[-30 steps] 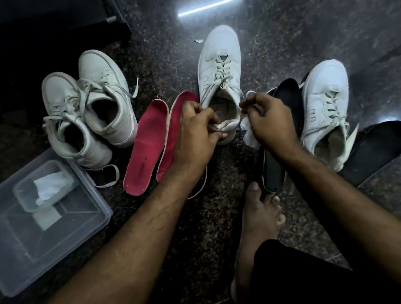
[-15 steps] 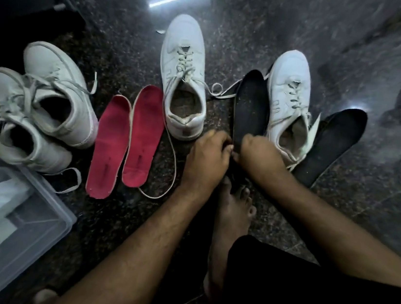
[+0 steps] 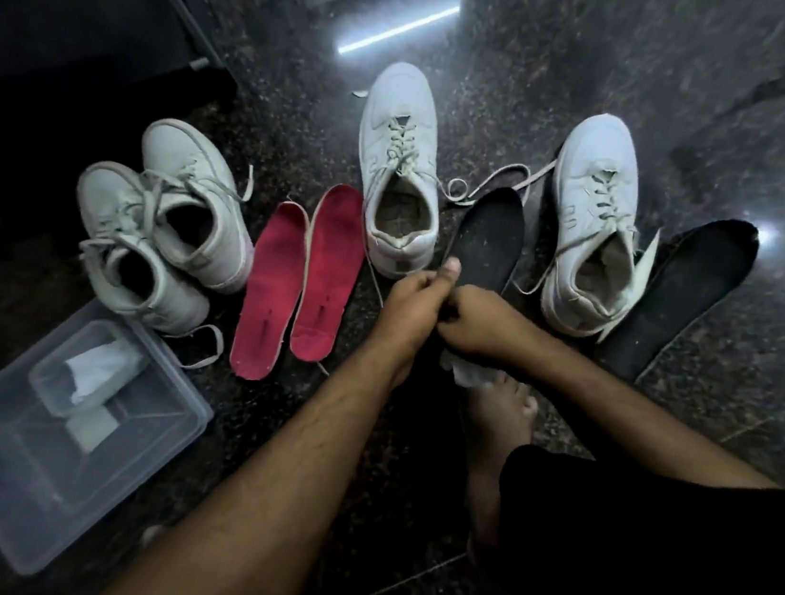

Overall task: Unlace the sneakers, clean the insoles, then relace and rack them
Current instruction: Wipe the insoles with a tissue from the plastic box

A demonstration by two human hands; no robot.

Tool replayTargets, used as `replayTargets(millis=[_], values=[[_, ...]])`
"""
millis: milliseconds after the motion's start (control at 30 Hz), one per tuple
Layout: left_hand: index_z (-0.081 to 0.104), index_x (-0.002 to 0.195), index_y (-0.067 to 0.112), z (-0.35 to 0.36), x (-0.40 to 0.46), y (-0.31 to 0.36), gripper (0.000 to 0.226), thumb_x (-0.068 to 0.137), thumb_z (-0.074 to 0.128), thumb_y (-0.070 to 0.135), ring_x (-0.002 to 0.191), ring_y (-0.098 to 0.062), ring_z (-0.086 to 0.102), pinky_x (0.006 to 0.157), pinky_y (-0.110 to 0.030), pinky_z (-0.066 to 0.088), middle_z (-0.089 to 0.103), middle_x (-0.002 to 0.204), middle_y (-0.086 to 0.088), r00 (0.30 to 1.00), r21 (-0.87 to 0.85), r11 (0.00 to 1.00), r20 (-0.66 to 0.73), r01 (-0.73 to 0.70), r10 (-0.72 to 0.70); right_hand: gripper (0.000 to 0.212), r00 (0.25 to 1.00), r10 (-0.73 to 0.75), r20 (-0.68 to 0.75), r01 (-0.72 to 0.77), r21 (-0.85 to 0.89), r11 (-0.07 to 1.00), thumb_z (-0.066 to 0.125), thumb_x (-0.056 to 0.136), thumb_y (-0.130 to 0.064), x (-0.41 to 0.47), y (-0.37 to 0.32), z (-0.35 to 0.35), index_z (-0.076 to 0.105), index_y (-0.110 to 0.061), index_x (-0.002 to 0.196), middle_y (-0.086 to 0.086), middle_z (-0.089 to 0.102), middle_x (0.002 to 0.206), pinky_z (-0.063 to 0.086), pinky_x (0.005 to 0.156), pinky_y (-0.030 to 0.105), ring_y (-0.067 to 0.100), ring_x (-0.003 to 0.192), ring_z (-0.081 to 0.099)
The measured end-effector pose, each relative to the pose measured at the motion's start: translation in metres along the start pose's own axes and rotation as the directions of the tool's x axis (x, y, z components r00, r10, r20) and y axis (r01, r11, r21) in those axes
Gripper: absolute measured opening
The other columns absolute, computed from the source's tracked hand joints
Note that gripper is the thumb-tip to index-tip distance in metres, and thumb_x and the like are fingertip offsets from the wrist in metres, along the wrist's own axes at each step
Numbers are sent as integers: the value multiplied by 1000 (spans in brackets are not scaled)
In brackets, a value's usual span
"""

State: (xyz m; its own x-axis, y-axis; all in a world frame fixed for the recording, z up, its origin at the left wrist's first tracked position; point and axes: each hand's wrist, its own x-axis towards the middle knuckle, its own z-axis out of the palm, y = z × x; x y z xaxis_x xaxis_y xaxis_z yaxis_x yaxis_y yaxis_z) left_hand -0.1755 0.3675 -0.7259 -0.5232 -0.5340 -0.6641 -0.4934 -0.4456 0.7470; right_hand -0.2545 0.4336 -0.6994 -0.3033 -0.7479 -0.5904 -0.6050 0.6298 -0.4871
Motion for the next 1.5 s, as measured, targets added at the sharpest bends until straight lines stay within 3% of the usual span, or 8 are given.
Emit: replayTargets(millis=[133, 367, 533, 700, 867, 1100, 1267, 1500], values=[[71, 97, 8, -27, -3, -20, 11, 98, 59, 9, 72, -12, 63, 75, -28, 54, 70, 83, -4, 996, 105, 994, -80, -19, 28, 29, 1000, -14, 1, 14, 74, 997, 56, 98, -32, -9, 11, -14, 70, -7, 95, 7, 67, 85, 47, 75, 33, 20, 82, 61], [71, 103, 9, -11, -7, -43, 16, 88, 67, 7, 86, -25, 70, 83, -37, 57, 74, 89, -7, 977, 301, 952, -177, -58, 116, 37, 994, -6, -111, 58, 472, 880, 48, 99, -7, -58, 54, -42, 55, -12, 135, 10, 58, 134, 38, 105, 30, 13, 117, 52], [54, 118, 13, -4, -15, -58, 37, 85, 70, 9, 79, -19, 58, 72, -28, 39, 62, 82, 2, 967, 445, 888, -155, -114, 201, 59, 942, -213, -260, 201, -73, 977, 58, 89, -1, -45, 72, -12, 41, -6, 146, 19, 56, 133, 36, 90, 22, 29, 117, 57], [45, 138, 23, -2, -17, -60, 62, 81, 65, 6, 84, -20, 65, 70, -22, 41, 70, 104, -2, 941, 506, 810, 5, -295, 340, 31, 893, -253, -373, 209, -156, 965, 52, 100, -31, -16, 78, 11, 41, -11, 121, 15, 64, 94, 42, 66, 35, 32, 86, 61], [37, 154, 31, -7, -17, -65, 83, 80, 70, 10, 107, -18, 67, 82, -8, 41, 71, 122, -8, 964, 548, 798, 73, -252, 254, 27, 792, -587, -166, 401, -583, 706, 46, 87, -30, -3, 84, 20, 63, -13, 100, 8, 58, 78, 42, 55, 38, 31, 69, 58], [27, 158, 28, -10, -16, -76, 79, 91, 63, 9, 124, -23, 60, 99, -18, 40, 63, 136, -7, 963, 634, 727, 121, -262, 241, 37, 817, -576, 30, 511, -501, 699, 40, 92, -31, 2, 83, 40, 59, -12, 118, 11, 49, 110, 52, 60, 42, 27, 98, 52], [16, 160, 32, -11, -18, -84, 87, 91, 69, 17, 113, -34, 64, 92, -37, 50, 68, 123, -18, 975, 662, 719, 96, -212, 199, 41, 675, -735, 70, 631, -570, 526, 36, 94, -28, 28, 82, 16, 66, -1, 100, 15, 55, 97, 52, 57, 40, 31, 85, 55], [22, 159, 29, -13, -16, -74, 84, 91, 68, 14, 108, -36, 64, 91, -31, 47, 68, 119, -21, 980, 652, 732, 109, -198, 168, 33, 843, -441, -308, 214, -560, 800, 41, 97, -18, 55, 79, -26, 59, 8, 103, 25, 47, 105, 51, 71, 50, 41, 100, 51]])
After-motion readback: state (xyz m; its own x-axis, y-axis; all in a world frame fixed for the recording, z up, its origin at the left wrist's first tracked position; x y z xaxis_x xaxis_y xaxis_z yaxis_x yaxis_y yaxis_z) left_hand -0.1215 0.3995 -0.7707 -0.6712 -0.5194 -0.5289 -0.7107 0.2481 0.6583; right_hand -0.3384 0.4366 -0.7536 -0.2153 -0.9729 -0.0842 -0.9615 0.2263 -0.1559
